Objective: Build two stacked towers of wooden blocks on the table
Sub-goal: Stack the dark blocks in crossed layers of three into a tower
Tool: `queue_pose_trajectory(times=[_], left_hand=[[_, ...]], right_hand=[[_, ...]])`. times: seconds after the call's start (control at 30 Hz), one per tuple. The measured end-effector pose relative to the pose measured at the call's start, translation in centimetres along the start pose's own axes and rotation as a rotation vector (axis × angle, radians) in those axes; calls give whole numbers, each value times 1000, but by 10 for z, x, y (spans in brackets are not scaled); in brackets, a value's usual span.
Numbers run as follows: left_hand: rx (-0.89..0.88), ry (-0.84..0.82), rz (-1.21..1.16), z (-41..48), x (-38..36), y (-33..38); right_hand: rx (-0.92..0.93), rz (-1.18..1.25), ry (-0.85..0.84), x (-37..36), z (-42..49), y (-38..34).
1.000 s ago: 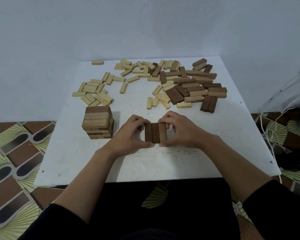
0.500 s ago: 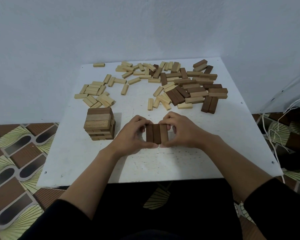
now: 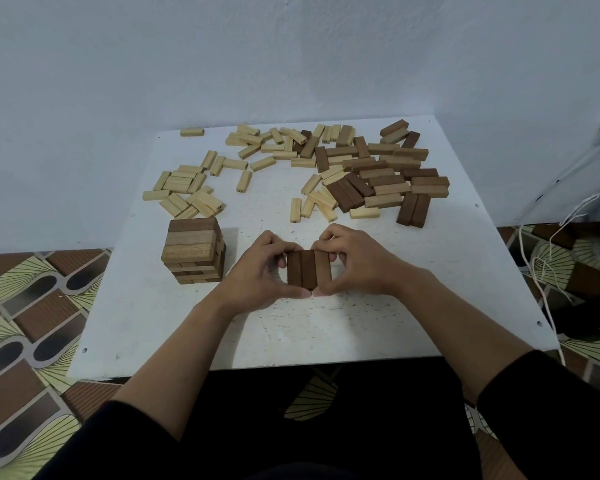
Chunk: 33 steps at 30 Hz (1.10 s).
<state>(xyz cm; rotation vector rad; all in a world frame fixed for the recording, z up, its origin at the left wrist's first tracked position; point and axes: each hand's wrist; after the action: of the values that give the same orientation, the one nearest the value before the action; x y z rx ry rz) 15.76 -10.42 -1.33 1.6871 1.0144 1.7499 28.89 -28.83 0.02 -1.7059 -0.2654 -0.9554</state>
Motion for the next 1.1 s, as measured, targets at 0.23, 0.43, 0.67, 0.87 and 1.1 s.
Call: queue_pose_trajectory(times=[0.23,0.43,0.67,0.87,1.1], left_hand=[[1,-42,25,-1,0,1],[33,29,40,-4,-1,2],[21,9,87,-4,3,1],[21,-20,88,-3,7,-3],[-17,-34,52,-1,5,-3]], right_hand=[[-3,3,-9,0,0,1],[-26,-6,-3,0,2,-2],[-40,-5,9,1,-2,-6],[-47,20,10,0,-6,-2],[6,63,20,-1,-7,-2]])
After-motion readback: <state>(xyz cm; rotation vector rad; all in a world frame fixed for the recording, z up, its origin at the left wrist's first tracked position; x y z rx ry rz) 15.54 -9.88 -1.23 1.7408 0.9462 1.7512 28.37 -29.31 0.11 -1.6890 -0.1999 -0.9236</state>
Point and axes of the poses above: each hand's wrist, its own z-axis towards the middle knuckle, its own x-axis out of the back of the hand, y = z × x, and after that the axes turned 4 degrees about z, right-handed
